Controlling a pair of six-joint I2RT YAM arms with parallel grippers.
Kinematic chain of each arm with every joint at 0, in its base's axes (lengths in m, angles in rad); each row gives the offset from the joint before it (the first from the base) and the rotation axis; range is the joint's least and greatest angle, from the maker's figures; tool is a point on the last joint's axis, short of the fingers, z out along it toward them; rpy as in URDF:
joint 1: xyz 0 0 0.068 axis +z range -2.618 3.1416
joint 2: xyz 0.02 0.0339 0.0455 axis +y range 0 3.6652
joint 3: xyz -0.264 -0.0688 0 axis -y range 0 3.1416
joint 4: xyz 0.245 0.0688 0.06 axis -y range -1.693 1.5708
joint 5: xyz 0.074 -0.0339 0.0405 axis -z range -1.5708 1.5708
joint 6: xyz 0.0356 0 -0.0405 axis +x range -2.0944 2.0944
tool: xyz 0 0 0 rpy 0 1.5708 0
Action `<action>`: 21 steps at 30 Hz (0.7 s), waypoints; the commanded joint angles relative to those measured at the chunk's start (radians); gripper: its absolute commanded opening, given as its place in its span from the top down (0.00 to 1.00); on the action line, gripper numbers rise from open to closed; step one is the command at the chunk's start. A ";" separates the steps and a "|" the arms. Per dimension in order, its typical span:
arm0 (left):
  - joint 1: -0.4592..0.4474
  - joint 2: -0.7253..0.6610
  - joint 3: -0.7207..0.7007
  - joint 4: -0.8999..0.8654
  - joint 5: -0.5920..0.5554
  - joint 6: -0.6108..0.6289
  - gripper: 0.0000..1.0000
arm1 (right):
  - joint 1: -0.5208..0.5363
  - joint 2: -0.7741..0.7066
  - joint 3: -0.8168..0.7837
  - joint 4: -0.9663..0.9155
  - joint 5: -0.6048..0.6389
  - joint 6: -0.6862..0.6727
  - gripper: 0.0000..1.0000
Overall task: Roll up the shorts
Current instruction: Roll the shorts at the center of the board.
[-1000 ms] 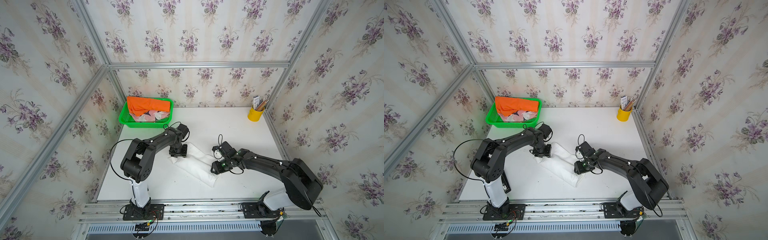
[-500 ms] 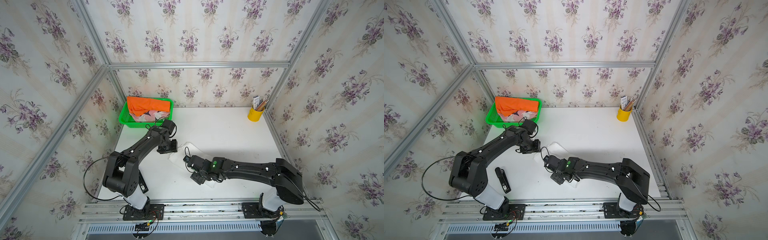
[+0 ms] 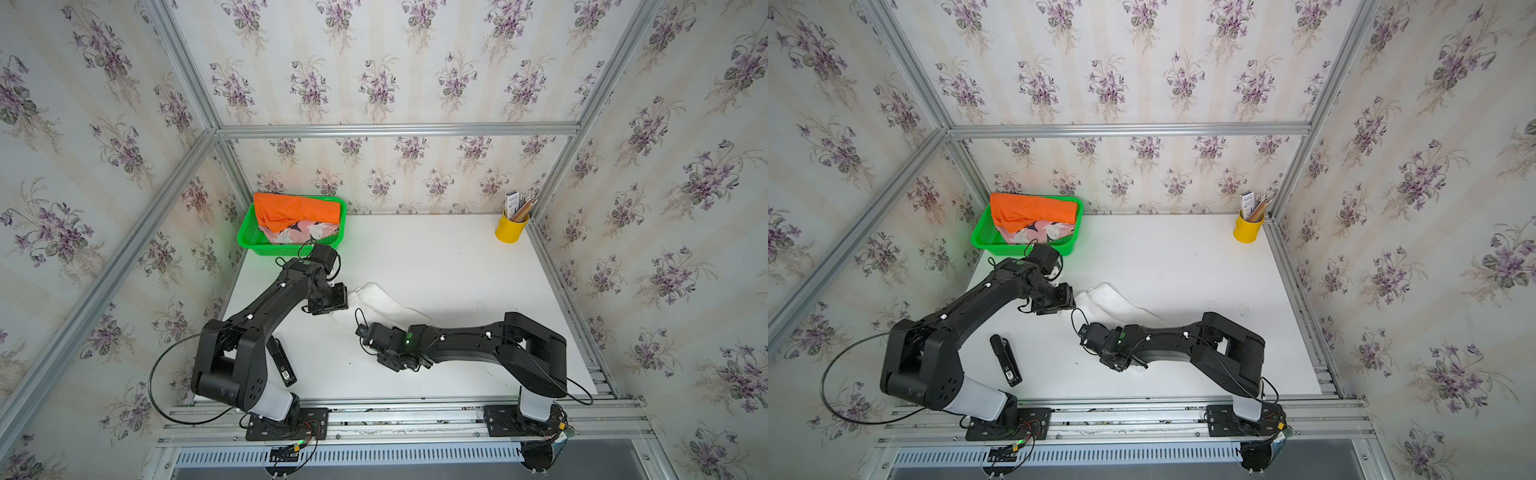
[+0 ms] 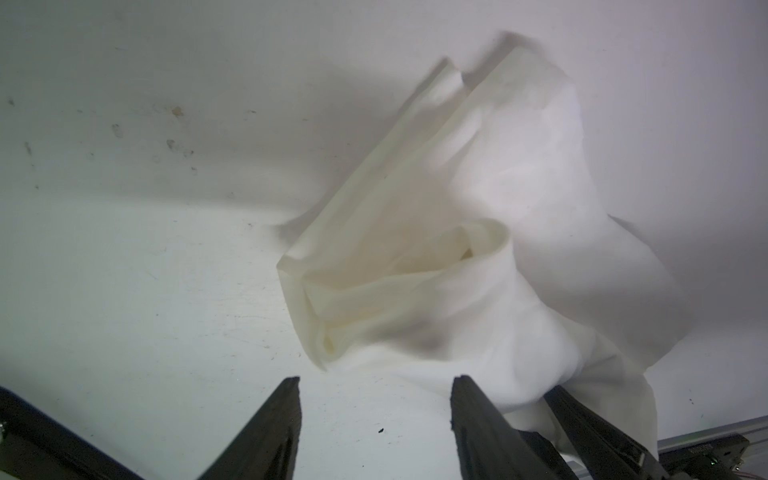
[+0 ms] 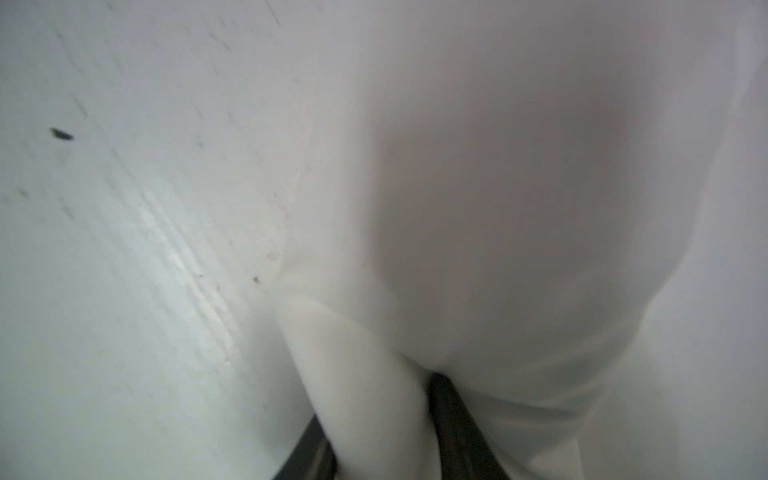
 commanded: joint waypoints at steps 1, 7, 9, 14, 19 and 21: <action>0.009 -0.038 0.004 -0.024 0.005 0.006 0.38 | -0.013 -0.042 0.011 -0.033 -0.290 0.030 0.76; 0.012 -0.109 0.053 -0.086 -0.010 0.013 0.38 | -0.147 -0.136 -0.032 0.085 -0.760 0.124 0.84; 0.008 -0.110 0.073 -0.105 -0.014 0.018 0.39 | -0.205 -0.144 -0.070 0.145 -0.888 0.163 0.86; -0.040 -0.082 0.107 -0.120 -0.020 0.026 0.39 | -0.375 -0.125 -0.167 0.255 -1.063 0.247 0.87; -0.119 0.014 0.150 -0.111 -0.023 0.013 0.38 | -0.546 -0.050 -0.238 0.281 -1.095 0.288 0.83; -0.148 0.042 0.169 -0.094 -0.015 0.002 0.38 | -0.586 -0.042 -0.263 0.290 -1.060 0.297 0.75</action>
